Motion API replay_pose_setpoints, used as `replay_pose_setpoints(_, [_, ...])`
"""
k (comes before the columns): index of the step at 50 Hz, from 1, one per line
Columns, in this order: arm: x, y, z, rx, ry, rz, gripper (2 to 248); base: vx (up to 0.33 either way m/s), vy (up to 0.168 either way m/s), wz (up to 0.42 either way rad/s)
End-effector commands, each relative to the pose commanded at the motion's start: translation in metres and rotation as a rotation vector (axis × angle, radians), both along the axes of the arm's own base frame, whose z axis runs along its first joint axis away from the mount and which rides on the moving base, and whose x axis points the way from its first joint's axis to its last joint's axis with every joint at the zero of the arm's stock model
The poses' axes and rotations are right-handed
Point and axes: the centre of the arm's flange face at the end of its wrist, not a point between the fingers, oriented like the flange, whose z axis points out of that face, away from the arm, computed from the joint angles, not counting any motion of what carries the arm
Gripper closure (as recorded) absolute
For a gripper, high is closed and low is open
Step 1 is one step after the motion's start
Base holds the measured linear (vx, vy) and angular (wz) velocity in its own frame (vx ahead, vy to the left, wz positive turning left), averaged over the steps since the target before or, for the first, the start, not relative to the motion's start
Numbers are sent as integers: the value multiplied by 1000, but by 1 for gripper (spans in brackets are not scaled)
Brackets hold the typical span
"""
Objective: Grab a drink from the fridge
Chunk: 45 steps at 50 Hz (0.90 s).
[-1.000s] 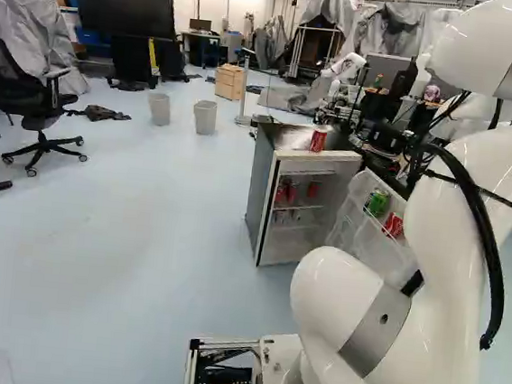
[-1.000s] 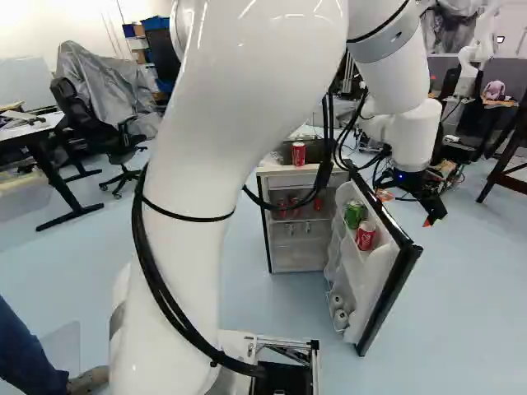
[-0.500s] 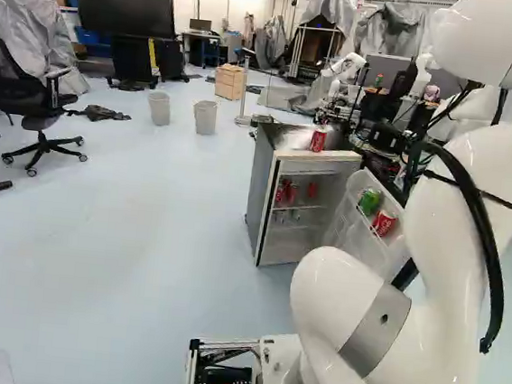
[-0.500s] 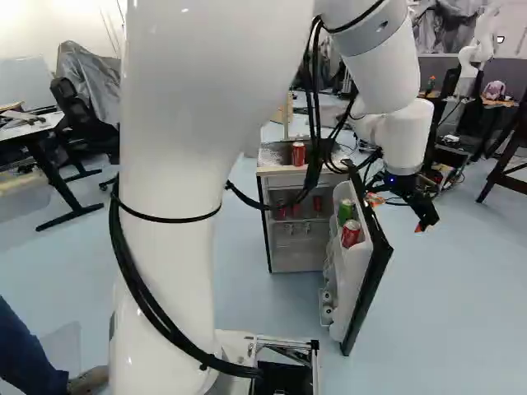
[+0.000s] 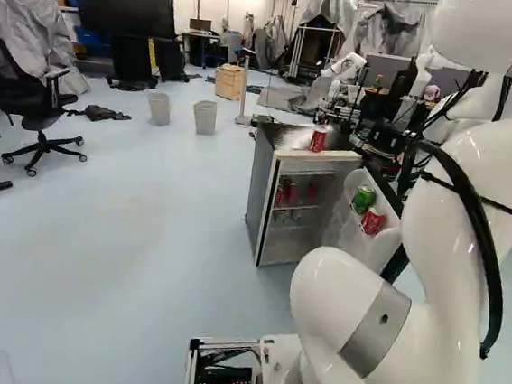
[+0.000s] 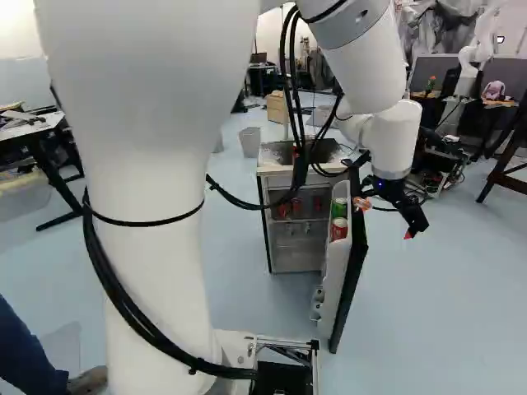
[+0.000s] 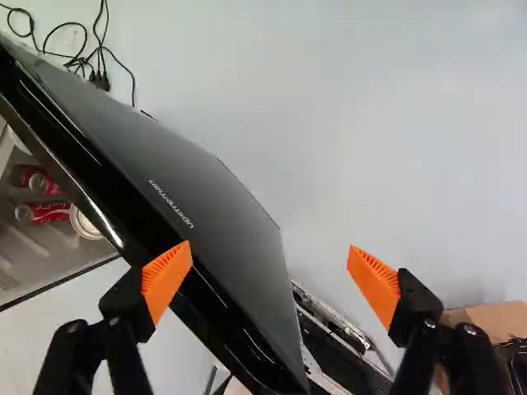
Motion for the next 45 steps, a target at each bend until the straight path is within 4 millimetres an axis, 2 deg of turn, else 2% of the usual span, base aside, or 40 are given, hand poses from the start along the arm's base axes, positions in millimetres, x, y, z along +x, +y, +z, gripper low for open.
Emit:
replay_pose_setpoints(26, [-18,41,0,16,13,22,3,0,0,0])
replay_pose_setpoints(45, [-24,71,0,23,20,54,3,0,0,0])
